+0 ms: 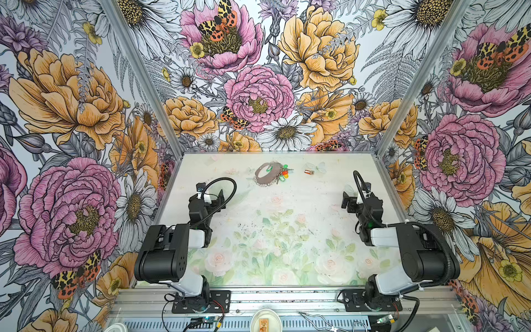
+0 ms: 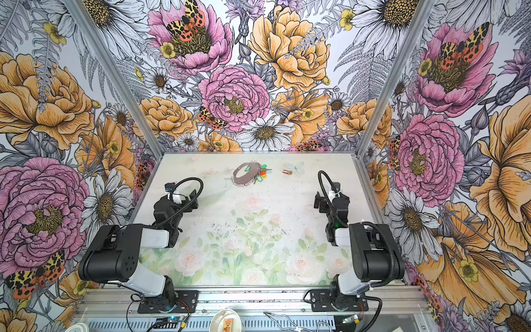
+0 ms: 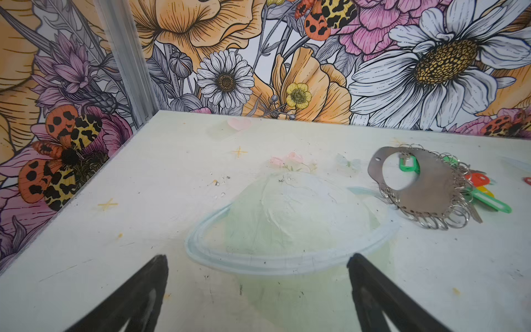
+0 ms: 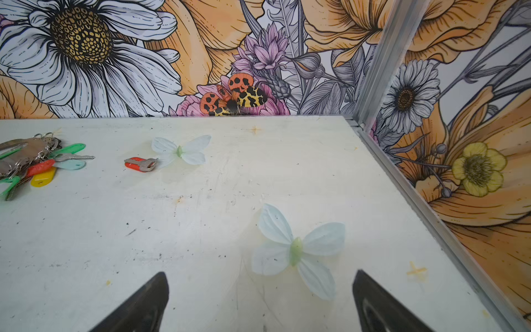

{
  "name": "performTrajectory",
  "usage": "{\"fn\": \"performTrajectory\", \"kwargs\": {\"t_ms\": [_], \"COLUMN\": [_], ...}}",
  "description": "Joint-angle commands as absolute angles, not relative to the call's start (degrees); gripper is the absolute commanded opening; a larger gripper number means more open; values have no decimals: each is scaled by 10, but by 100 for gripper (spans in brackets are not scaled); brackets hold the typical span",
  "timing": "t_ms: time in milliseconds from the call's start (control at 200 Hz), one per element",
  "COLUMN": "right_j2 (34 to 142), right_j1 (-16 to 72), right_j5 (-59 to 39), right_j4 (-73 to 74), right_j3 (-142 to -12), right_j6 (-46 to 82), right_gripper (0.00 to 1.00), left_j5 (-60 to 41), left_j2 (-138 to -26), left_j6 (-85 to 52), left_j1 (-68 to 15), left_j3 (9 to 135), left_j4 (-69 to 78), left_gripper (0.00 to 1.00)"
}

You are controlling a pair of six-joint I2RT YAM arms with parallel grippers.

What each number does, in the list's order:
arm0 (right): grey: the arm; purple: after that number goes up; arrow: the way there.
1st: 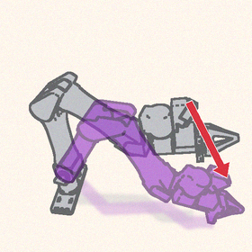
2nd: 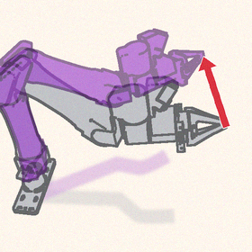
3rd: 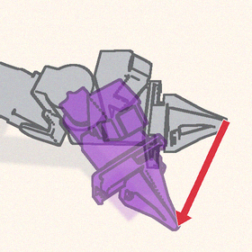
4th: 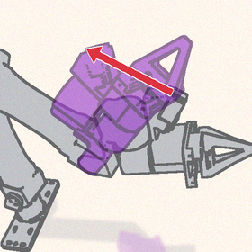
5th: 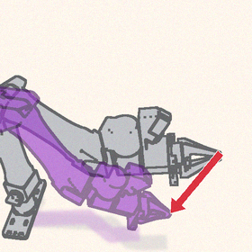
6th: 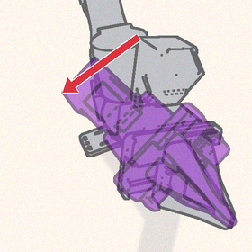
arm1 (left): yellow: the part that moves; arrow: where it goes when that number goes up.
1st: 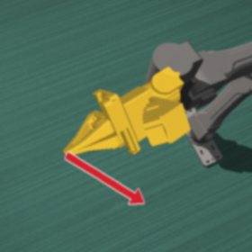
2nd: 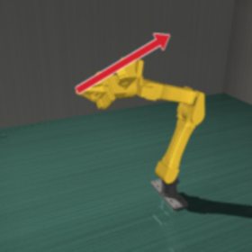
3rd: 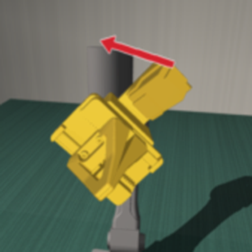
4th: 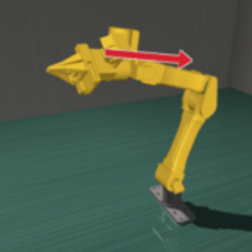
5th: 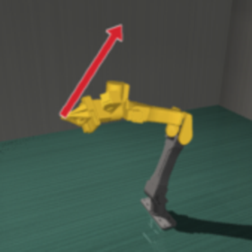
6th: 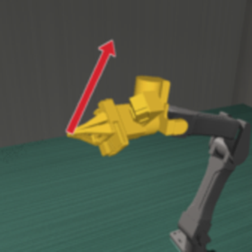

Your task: Put the keys on the keyring

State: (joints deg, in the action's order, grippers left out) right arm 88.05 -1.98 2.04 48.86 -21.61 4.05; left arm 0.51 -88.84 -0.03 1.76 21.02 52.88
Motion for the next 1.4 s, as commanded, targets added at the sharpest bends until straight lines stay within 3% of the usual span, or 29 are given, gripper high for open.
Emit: {"fn": "performTrajectory", "kwargs": {"t_ms": [0, 1146, 1271, 1396], "right_j2": [882, 872, 828, 757], "right_j1": [-23, -25, -26, -22], "right_j5": [15, 4, -10, -30], "right_j4": [495, 536, 551, 414], "right_j3": [-228, -202, -172, -209], "right_j6": [48, 47, 41, 35], "right_gripper": [99, 99, 99, 100], "left_j5": [-8, -44, -37, 33], "left_j2": [-888, -885, -828, -709], "left_j6": [2, 1, 14, 37], "left_j1": [23, 34, 20, -30], "left_j3": [220, 200, 156, 180], "left_j4": [532, 569, 600, 436], "left_gripper": [99, 99, 99, 99]}}
